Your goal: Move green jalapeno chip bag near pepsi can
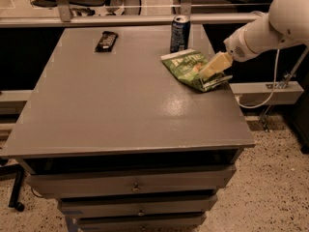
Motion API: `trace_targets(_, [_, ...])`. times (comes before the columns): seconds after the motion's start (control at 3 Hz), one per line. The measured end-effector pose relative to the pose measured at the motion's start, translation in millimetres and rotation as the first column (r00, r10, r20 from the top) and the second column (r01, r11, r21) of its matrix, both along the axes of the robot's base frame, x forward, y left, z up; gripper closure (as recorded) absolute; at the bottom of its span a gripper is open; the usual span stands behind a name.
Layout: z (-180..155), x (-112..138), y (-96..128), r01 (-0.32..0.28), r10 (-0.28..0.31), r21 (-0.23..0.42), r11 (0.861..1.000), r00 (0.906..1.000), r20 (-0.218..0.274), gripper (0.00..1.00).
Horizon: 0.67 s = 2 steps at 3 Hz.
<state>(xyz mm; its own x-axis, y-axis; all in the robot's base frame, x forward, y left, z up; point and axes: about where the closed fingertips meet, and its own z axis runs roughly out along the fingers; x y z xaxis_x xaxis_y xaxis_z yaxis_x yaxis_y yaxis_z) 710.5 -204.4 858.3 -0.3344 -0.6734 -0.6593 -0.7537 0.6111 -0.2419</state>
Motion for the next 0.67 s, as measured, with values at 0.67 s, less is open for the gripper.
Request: trace_targets(0.67, [36.8,-3.1,-11.3,0.008,-0.013,0.076,0.997,0.9979,0.064,0.0])
